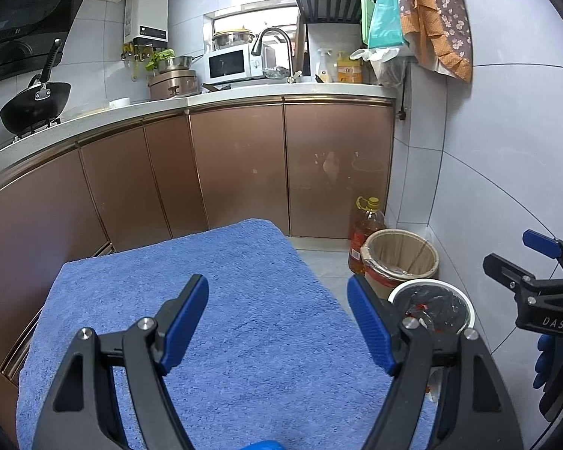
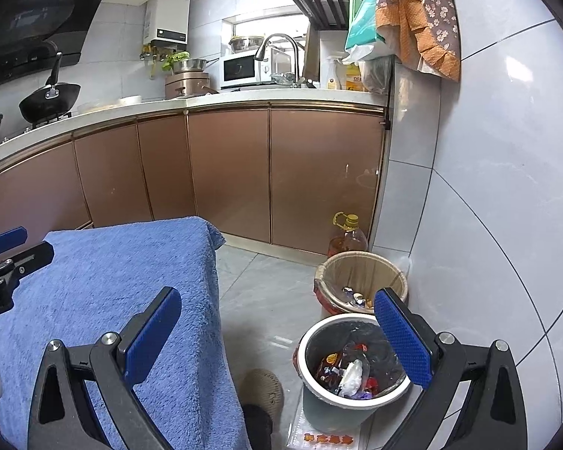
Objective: Collect trash
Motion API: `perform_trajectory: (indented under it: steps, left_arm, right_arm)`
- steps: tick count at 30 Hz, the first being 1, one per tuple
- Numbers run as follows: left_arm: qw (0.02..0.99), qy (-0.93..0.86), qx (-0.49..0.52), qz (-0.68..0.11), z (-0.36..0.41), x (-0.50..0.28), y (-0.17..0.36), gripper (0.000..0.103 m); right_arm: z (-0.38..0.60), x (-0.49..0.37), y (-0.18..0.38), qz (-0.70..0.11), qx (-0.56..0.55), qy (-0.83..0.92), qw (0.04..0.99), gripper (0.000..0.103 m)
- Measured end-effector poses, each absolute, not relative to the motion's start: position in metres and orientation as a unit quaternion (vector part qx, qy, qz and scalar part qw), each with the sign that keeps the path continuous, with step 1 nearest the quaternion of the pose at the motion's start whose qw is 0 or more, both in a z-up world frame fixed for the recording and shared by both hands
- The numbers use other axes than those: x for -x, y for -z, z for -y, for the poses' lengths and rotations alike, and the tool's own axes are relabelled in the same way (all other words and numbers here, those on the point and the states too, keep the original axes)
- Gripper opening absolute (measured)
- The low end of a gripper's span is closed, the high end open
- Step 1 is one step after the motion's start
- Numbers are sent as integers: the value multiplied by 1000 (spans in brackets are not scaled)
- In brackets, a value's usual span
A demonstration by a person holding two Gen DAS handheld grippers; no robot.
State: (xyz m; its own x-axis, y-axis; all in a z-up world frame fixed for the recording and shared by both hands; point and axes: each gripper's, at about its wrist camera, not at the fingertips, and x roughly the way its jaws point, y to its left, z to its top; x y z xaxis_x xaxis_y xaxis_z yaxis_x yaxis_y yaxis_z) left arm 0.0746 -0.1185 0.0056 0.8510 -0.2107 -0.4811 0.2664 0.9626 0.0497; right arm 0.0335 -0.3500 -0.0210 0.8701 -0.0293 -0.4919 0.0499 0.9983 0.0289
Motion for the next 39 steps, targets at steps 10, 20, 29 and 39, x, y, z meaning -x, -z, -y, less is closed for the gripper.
perform_trajectory:
  steps: [10, 20, 29, 39]
  left_arm:
    - [960, 120, -51, -247, 117, -75, -3, 75]
    - [966, 104, -42, -232, 105, -72, -10, 75]
    - [966, 101, -43, -235, 105, -72, -7, 75]
    - [967, 98, -47, -232, 108, -72, -7, 75]
  right_arm:
    - [348, -36, 22, -255, -18, 15, 967, 103]
    - [341, -40, 21, -254, -9, 7, 967, 103]
    - [337, -42, 22, -257, -2, 0, 967, 103]
    - [343, -41, 22, -254, -6, 2, 967, 103]
